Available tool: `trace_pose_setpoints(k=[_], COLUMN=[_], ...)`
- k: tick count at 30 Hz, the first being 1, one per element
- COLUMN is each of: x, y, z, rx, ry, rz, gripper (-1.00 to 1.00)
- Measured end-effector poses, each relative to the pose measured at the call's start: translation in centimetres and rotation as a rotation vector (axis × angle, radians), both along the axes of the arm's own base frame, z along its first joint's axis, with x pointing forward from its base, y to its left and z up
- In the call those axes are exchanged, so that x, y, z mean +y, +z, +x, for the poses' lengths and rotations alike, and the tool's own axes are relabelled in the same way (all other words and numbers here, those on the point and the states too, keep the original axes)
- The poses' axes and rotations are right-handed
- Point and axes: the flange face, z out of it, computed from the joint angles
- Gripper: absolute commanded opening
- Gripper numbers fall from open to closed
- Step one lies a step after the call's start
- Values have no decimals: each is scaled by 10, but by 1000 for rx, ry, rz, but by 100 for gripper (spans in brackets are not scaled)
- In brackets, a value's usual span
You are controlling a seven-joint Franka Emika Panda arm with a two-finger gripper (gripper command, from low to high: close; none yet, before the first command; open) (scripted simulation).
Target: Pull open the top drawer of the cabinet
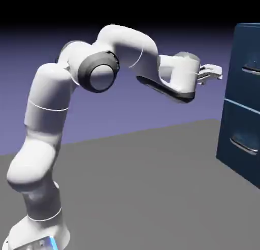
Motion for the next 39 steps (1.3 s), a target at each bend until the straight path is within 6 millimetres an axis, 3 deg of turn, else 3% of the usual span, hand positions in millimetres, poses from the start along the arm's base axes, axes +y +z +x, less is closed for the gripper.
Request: trace_pose_setpoints(k=[6, 14, 26, 27, 30, 39], x=[-29, -88, -88, -88, -88, -88], y=[5, 12, 13, 12, 12, 12], z=[32, 69, 118, 119, 116, 74], rx=[-121, -251, -252, -251, -251, -251], ry=[83, 91, 91, 91, 91, 90], rz=[-389, -881, -881, -881, -881, -882], gripper=[0, 0, 0, -100, -100, -100])
